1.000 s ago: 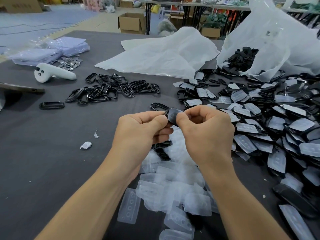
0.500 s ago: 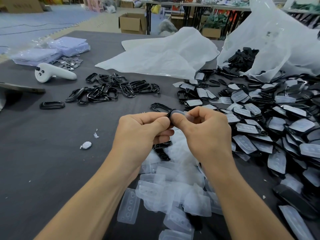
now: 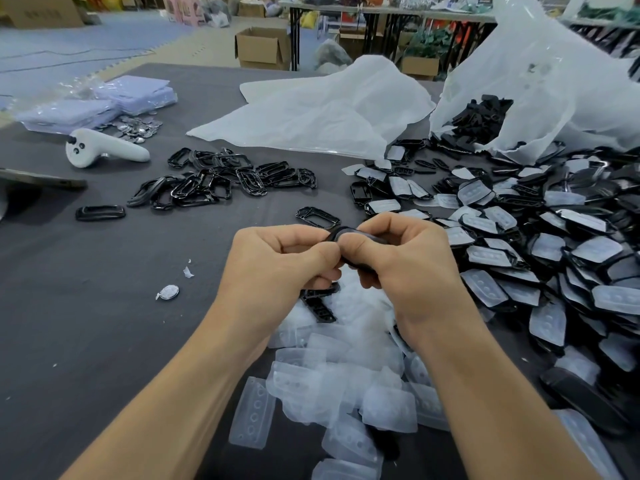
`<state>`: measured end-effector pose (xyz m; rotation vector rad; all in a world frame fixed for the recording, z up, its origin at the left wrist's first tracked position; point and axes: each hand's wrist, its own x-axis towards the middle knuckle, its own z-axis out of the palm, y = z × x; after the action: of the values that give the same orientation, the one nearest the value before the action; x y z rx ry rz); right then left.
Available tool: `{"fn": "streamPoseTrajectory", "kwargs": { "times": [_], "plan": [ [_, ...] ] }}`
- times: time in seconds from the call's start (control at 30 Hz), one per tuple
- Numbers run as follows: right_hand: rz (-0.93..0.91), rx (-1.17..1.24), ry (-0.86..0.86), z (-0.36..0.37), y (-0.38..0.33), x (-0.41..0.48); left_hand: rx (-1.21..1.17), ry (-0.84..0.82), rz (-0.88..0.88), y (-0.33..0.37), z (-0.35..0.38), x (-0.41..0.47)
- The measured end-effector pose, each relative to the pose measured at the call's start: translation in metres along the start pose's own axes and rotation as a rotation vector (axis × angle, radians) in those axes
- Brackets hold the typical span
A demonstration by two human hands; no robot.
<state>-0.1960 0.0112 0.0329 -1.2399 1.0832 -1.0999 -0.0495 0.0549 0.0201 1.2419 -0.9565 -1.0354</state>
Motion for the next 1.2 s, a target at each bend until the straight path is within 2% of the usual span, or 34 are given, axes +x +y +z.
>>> {"fn": "streamPoseTrajectory", "kwargs": {
  "times": [0.23, 0.37, 0.47, 0.6, 0.8, 0.97, 1.07, 1.2],
  "plan": [
    [0.133, 0.04, -0.102, 0.002, -0.003, -0.001, -0.014, 0.142, -0.073, -0.002, 0.002, 0.004],
    [0.047, -0.047, -0.01, 0.003, 0.0, 0.0, -0.031, 0.131, -0.063, -0.004, 0.0, 0.005],
    [-0.018, -0.13, 0.02, 0.002, 0.003, 0.001, -0.036, 0.058, -0.061, -0.003, -0.003, 0.005],
    [-0.03, -0.127, 0.023, 0.002, 0.004, 0.002, 0.012, -0.026, -0.038, 0.001, -0.006, 0.005],
    [-0.034, -0.136, -0.009, 0.003, 0.006, 0.001, 0.1, 0.056, 0.038, -0.003, -0.001, 0.006],
    [0.036, 0.056, -0.036, 0.003, 0.004, 0.002, 0.085, 0.113, 0.049, -0.005, -0.005, 0.009],
    [-0.024, -0.005, -0.022, 0.002, 0.008, 0.004, 0.122, 0.09, 0.059, -0.007, -0.003, 0.007],
    [-0.078, -0.115, -0.05, 0.003, 0.012, 0.004, 0.295, 0.115, 0.149, -0.013, 0.0, 0.01]
  ]
}}
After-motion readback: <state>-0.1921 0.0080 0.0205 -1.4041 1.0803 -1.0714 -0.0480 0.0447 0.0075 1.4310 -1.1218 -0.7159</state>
